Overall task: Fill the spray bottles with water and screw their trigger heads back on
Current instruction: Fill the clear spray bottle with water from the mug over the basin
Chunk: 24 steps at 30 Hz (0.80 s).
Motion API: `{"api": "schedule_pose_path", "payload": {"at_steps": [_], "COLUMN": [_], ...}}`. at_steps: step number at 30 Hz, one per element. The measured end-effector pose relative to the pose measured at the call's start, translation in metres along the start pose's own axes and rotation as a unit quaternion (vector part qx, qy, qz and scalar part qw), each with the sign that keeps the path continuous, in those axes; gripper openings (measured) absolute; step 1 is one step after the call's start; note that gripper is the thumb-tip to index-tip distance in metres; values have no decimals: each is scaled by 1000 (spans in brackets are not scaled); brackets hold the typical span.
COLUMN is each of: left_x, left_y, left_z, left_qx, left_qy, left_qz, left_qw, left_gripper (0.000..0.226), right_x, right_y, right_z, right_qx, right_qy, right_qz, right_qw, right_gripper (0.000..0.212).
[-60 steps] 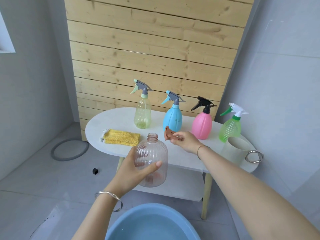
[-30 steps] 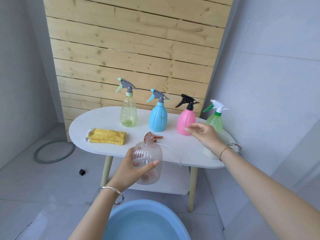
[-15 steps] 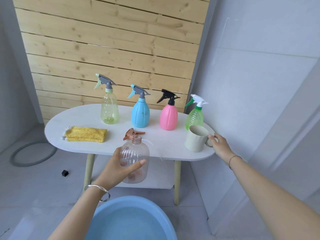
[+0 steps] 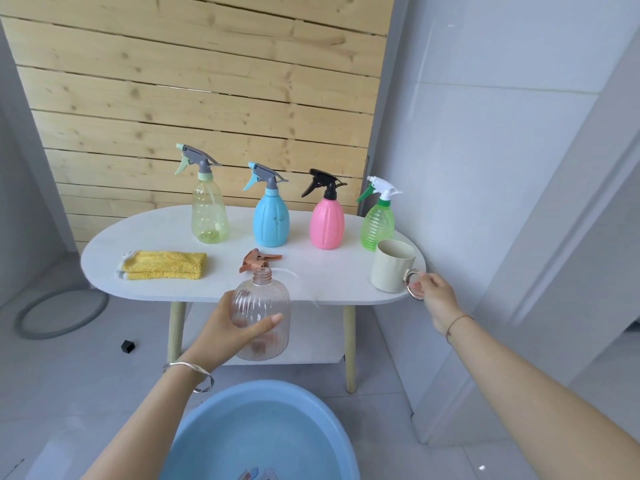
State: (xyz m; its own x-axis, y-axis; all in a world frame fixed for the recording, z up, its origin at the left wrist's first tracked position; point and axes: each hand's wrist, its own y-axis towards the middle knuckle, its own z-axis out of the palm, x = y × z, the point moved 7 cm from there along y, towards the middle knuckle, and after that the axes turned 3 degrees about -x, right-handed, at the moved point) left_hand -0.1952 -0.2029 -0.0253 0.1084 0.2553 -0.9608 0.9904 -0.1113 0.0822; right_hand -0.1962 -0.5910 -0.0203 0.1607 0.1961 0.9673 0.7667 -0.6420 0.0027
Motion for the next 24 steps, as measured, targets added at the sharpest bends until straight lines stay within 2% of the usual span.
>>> {"api": "schedule_pose_path", "payload": {"at_steps": [3,5,9,11,14,15,18,19,22,24], "left_x": [5,6,12,14,19,22,42,49,75,96], "left_y": [-5,-13,-29,-36,-44,-47,-55,-60,-79,-94], "left_z": [-8,-15,-35,-45,-62,-68,-87,-91,-90,-78], "left_qx": [12,20,26,22,5,-4,-14,-15,-31,-31], "left_qy": [-3,-3,15,16,9,6,6,9,8,4], "left_qz": [-11,-13,-16,-23,-19,-19,-44,-55,-83,-106], "left_qw": [1000,1000,999,999,1000,1000,999,998,996,994], "left_gripper": [68,81,97,95,71,70,103,107,77,71], "right_x": [11,20,32,35,36,31,1,-11,-59,-92], "right_y": [-29,-52,-93,-113,-141,-149,-173,-183,-204,-212], "right_z": [-9,-14,-8,2,28,39,76,87,114,125], "right_qx": [-11,-1,60,91,138,160,246,267,288,269], "right_qy": [37,49,81,101,100,87,20,-7,-67,-98], "right_qz": [-36,-58,-64,-59,-54,-45,-8,4,40,59], "right_qw": [999,997,993,989,984,982,969,964,955,956], "right_gripper": [26,25,28,29,29,29,31,31,31,34]}}
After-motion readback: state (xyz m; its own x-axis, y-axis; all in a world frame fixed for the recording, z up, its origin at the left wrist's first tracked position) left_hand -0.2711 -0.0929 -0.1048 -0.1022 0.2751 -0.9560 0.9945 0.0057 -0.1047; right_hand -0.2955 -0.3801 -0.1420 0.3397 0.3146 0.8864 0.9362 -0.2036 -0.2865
